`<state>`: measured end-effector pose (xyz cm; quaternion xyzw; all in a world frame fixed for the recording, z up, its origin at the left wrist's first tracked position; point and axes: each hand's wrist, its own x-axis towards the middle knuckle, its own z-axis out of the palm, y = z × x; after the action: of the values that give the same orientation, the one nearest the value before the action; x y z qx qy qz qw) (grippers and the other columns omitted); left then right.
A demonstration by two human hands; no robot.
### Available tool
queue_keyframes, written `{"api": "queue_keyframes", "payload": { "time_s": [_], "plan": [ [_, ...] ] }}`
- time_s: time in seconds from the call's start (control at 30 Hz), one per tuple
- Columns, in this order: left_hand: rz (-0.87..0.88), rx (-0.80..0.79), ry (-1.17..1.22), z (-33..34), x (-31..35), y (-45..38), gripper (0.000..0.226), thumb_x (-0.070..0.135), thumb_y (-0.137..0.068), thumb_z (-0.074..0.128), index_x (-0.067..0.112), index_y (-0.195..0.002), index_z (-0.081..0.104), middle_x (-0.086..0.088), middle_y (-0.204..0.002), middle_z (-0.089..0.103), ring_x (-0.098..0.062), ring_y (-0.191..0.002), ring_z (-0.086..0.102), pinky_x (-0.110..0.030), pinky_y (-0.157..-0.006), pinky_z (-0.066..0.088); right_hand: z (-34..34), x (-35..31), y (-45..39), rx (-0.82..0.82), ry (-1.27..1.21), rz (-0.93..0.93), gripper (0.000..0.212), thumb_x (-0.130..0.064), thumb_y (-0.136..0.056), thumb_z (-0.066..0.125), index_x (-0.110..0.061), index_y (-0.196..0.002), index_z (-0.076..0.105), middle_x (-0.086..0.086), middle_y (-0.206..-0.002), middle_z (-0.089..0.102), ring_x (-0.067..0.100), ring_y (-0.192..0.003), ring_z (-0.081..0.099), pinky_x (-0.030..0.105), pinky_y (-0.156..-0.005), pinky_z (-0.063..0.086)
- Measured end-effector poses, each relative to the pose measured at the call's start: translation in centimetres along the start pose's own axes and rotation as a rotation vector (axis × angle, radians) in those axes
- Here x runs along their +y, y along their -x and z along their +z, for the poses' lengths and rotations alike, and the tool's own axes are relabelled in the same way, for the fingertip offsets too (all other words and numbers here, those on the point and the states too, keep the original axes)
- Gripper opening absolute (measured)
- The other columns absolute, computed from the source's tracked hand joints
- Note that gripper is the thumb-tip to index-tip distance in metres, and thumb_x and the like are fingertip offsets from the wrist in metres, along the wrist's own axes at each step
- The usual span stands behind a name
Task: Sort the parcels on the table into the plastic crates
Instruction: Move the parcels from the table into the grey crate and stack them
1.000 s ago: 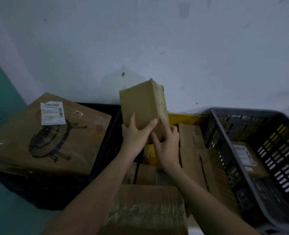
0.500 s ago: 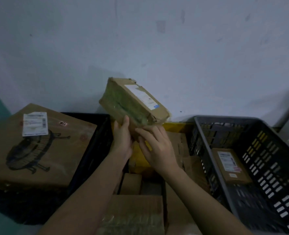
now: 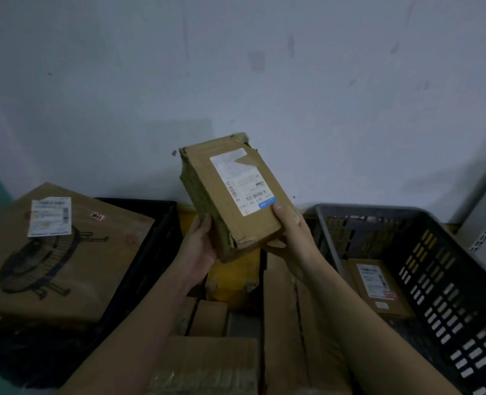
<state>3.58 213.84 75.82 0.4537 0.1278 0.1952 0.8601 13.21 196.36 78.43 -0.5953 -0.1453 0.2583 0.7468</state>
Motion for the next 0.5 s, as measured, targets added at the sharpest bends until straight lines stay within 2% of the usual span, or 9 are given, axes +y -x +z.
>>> {"api": "queue_keyframes", "payload": {
  "time_s": [0.07,0.13,0.2,0.27,0.33,0.37,0.43,0.5],
  "plan": [
    [-0.021,0.018,-0.087,0.2,0.4,0.0,0.050,0.030,-0.101,0.052,0.027,-0.149,0.039,-0.006,-0.138,0.060,-0.029,-0.128,0.056,-0.059,-0.103,0.045,-0.2,0.0,0.0,0.045,-0.042,-0.057,0.055,-0.055,-0.082,0.072,-0.033,-0.129,0.054,0.002,-0.126,0.066,0.023,-0.116,0.064,0.050,-0.089,0.058],
    [0.043,0.197,-0.262,0.6,1.6,0.3,0.061,0.022,-0.098,0.059,0.032,-0.151,0.031,-0.003,-0.138,0.057,-0.023,-0.123,0.056,-0.055,-0.103,0.046,-0.8,-0.4,0.2,0.104,-0.011,-0.121,0.041,-0.044,-0.086,0.072,-0.031,-0.122,0.058,0.002,-0.120,0.068,0.020,-0.110,0.067,0.046,-0.087,0.059],
    [0.241,0.431,-0.465,0.7,3.4,0.3,0.061,0.011,-0.097,0.058,0.027,-0.151,0.032,0.001,-0.139,0.051,-0.015,-0.120,0.052,-0.036,-0.100,0.048,-1.8,-1.0,0.2,0.133,0.074,-0.178,0.037,-0.035,-0.086,0.075,-0.028,-0.119,0.061,0.001,-0.115,0.069,0.016,-0.103,0.070,0.037,-0.082,0.061],
    [0.509,0.499,-0.680,0.9,5.5,0.4,0.052,0.008,-0.096,0.059,0.024,-0.143,0.044,0.005,-0.135,0.052,-0.009,-0.119,0.050,-0.022,-0.094,0.043,-3.1,-1.9,0.0,0.103,0.166,-0.211,0.035,-0.028,-0.085,0.078,-0.023,-0.117,0.065,0.003,-0.112,0.071,0.018,-0.100,0.071,0.035,-0.082,0.061],
    [0.672,0.364,-0.916,1.6,7.6,0.2,0.042,0.013,-0.093,0.064,0.026,-0.132,0.054,0.009,-0.132,0.056,-0.005,-0.120,0.051,-0.019,-0.098,0.038,-4.1,-3.1,-0.2,-0.014,0.260,-0.203,0.034,-0.022,-0.083,0.079,-0.019,-0.115,0.068,0.004,-0.110,0.072,0.022,-0.100,0.071,0.033,-0.079,0.059],
    [0.664,0.235,-1.032,2.1,8.7,0.0,0.039,0.019,-0.092,0.069,0.028,-0.128,0.057,0.011,-0.130,0.059,-0.003,-0.121,0.052,-0.017,-0.100,0.037,-4.5,-3.7,-0.4,-0.101,0.335,-0.190,0.034,-0.021,-0.083,0.079,-0.019,-0.116,0.068,0.003,-0.111,0.072,0.021,-0.100,0.071,0.030,-0.076,0.058],
    [0.427,-0.122,-1.211,3.3,10.2,-0.3,0.045,0.038,-0.083,0.077,0.034,-0.125,0.060,0.016,-0.129,0.060,0.001,-0.122,0.052,-0.021,-0.106,0.039,-4.8,-4.8,-0.4,-0.283,0.560,-0.173,0.035,-0.023,-0.082,0.081,-0.025,-0.115,0.070,-0.006,-0.112,0.071,0.009,-0.102,0.069,0.023,-0.078,0.054],
    [0.043,-0.431,-1.320,4.4,10.7,-0.5,0.069,0.054,-0.072,0.078,0.040,-0.134,0.054,0.020,-0.136,0.054,0.003,-0.128,0.047,-0.026,-0.110,0.037,-4.5,-5.5,-0.5,-0.419,0.720,-0.150,0.034,-0.026,-0.080,0.082,-0.031,-0.113,0.072,-0.014,-0.113,0.069,0.003,-0.106,0.065,0.025,-0.086,0.053]
  ]
}}
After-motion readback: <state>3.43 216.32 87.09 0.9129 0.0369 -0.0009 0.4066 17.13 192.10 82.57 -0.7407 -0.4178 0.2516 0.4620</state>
